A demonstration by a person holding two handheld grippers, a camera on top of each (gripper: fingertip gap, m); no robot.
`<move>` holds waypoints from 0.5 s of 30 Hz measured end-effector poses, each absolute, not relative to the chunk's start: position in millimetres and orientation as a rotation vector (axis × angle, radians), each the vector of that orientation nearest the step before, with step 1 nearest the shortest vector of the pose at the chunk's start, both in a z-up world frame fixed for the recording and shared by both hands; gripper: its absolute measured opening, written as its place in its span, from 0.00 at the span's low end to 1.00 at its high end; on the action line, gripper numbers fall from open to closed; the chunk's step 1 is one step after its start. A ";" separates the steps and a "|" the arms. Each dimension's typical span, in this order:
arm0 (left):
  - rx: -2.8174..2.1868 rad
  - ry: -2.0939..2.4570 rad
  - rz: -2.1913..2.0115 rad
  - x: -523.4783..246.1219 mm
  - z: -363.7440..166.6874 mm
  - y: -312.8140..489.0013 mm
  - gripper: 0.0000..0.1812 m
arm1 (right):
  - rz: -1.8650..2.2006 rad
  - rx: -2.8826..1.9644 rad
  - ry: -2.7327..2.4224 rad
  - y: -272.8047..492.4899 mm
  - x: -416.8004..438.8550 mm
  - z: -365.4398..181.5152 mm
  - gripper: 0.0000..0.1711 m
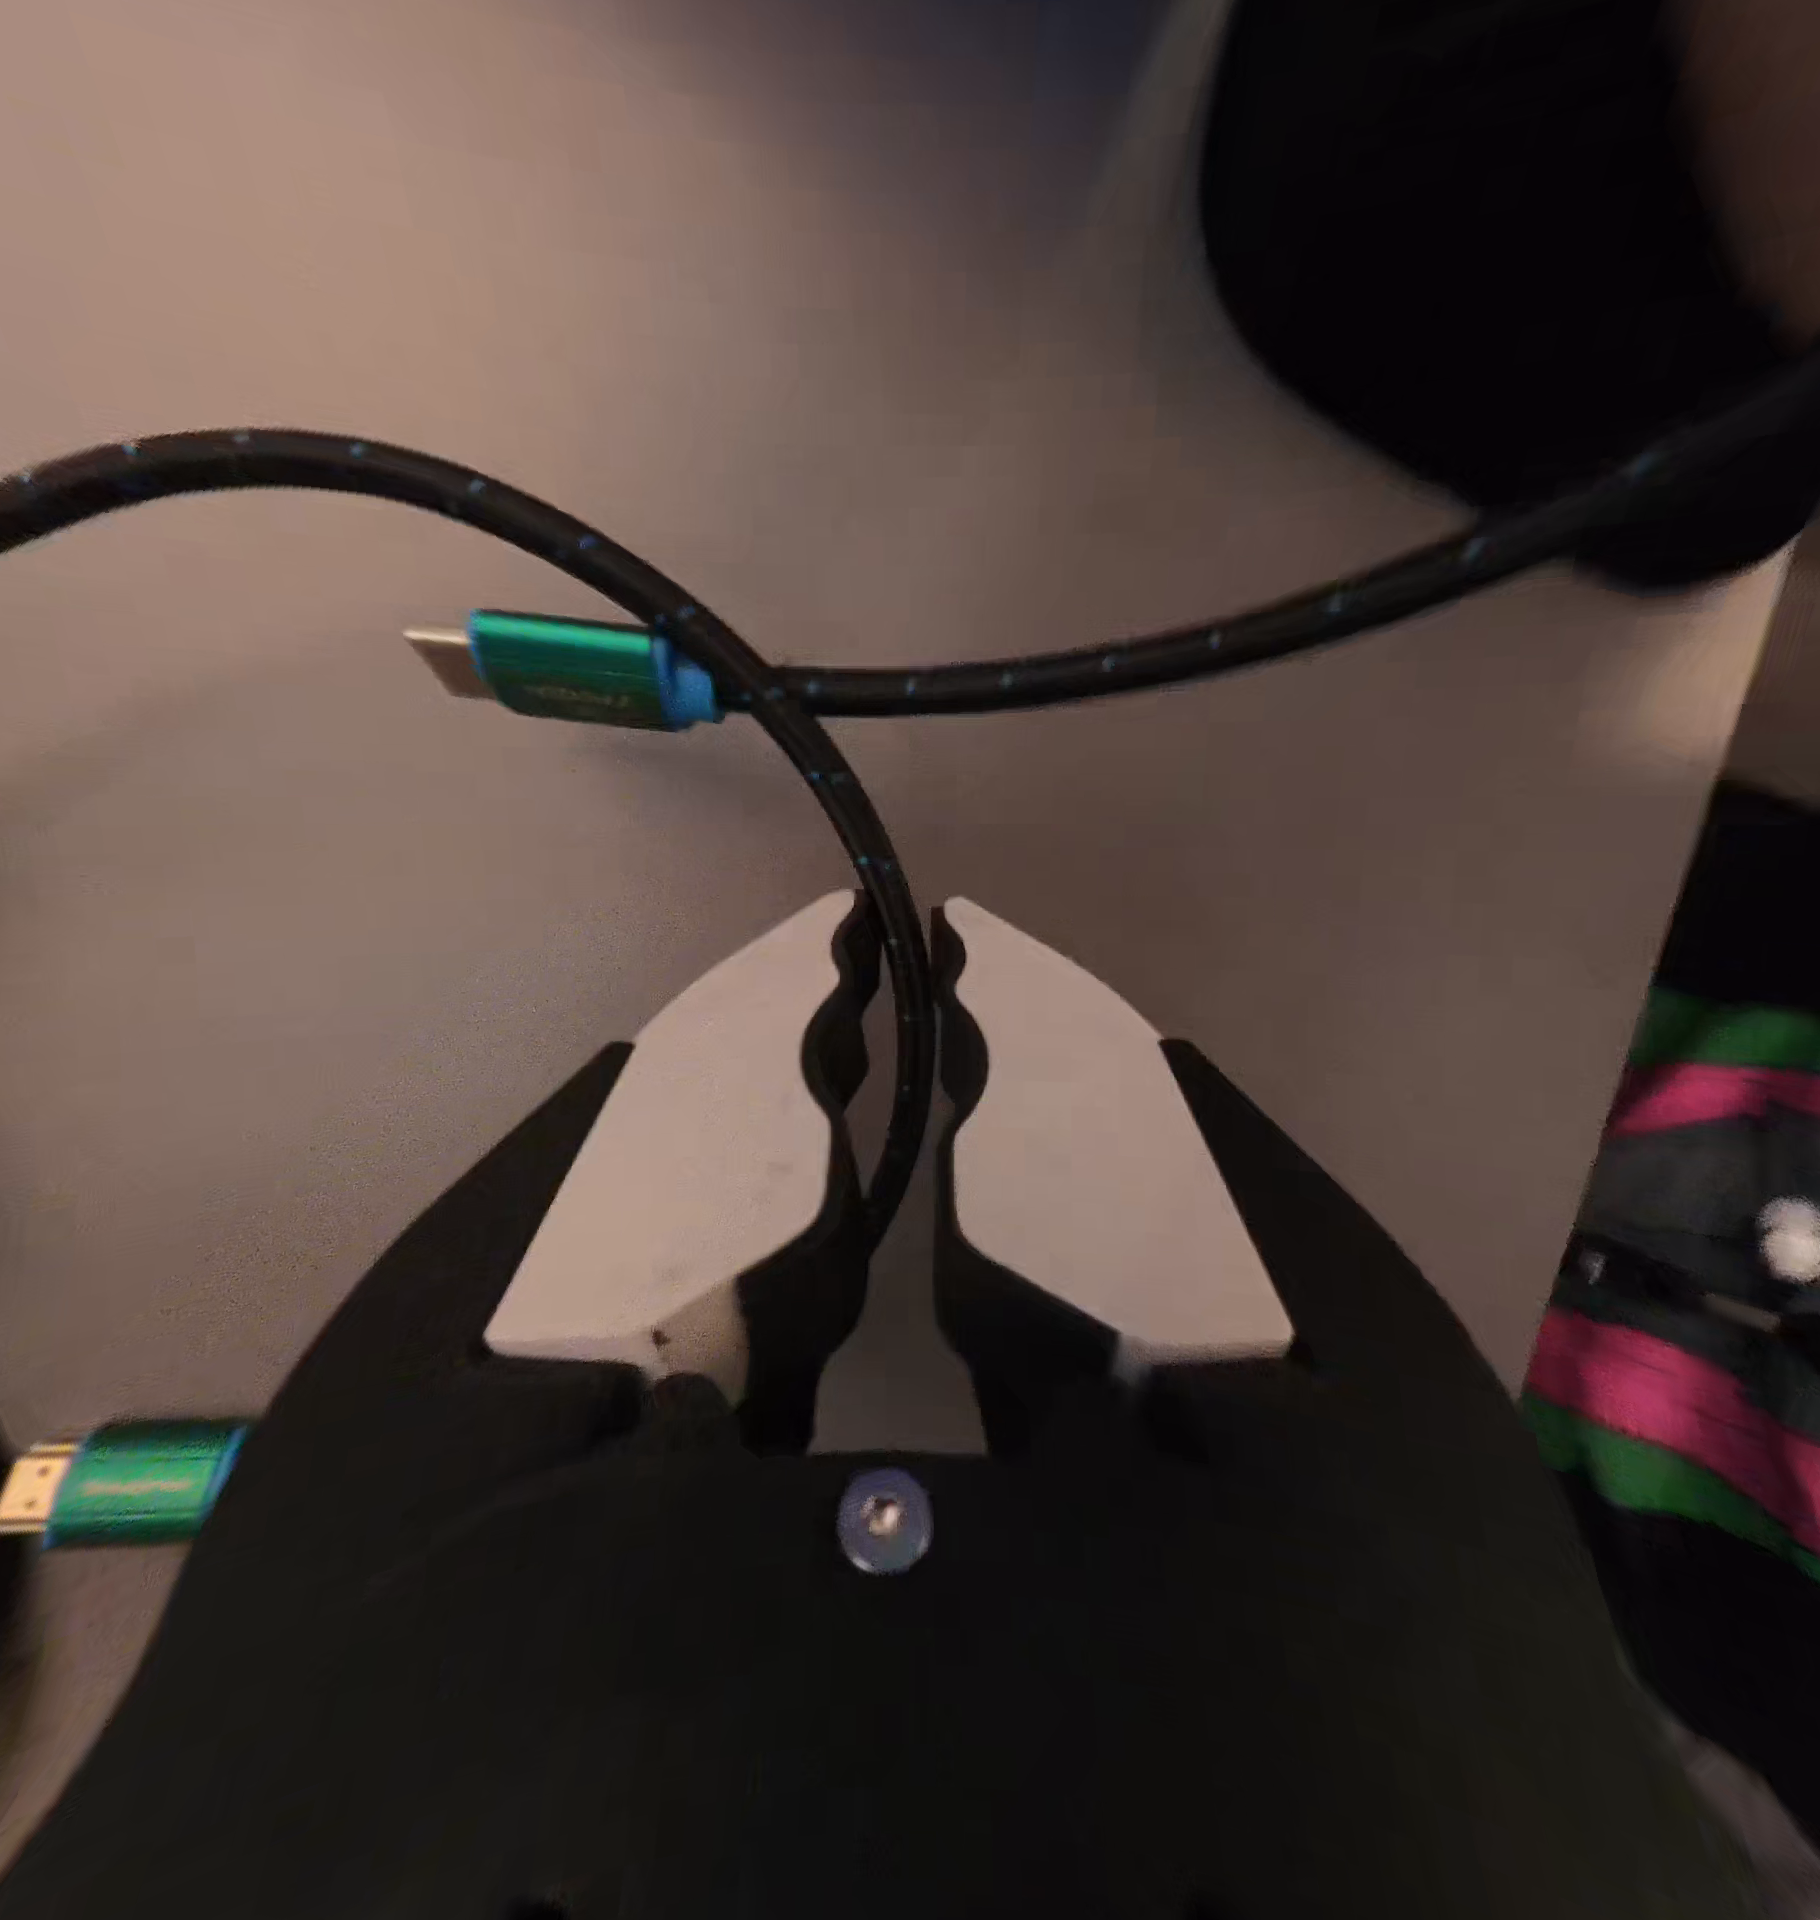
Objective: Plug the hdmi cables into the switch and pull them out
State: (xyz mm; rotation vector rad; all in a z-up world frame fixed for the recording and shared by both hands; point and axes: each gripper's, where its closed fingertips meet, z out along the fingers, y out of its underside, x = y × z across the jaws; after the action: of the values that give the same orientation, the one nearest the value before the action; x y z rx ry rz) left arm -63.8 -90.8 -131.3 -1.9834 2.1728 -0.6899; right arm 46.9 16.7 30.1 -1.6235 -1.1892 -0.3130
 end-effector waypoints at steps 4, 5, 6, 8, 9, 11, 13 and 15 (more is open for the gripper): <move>-2.032 2.033 -0.975 -63.1 -99.6 -82.5 0.04 | -0.206 -1.700 -1.302 2.1 49.3 8.7 0.06; -2.038 2.004 -1.053 -64.3 -92.4 -80.7 0.06 | -0.172 -1.706 -1.315 -3.1 49.6 8.1 0.06; -2.035 1.972 -1.126 -65.1 -85.6 -78.4 0.10 | -0.141 -1.720 -1.327 -9.5 51.0 7.9 0.06; -2.039 1.922 -1.241 -67.5 -75.5 -72.7 0.12 | -0.073 -1.758 -1.339 -24.1 53.6 9.1 0.06; -2.040 1.892 -1.271 -68.2 -72.6 -67.7 0.12 | -0.063 -1.778 -1.338 -30.0 56.1 10.4 0.06; -2.054 1.809 -1.216 -68.4 -72.6 -46.9 0.15 | -0.109 -1.765 -1.316 -35.0 61.6 20.0 0.06; -2.041 1.691 -0.967 -71.0 -80.7 -2.7 0.23 | -0.104 -1.727 -1.301 -42.5 59.9 31.7 0.06; -1.991 1.633 -0.662 -82.9 -90.0 44.9 0.33 | -0.117 -1.677 -1.284 -47.2 58.9 44.1 0.06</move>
State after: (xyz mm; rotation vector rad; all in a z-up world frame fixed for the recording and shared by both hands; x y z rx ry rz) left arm -82.9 44.9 -90.0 -1.9911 1.6329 -0.6620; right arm 58.9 -47.2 44.1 -1.6765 -1.2836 -0.1169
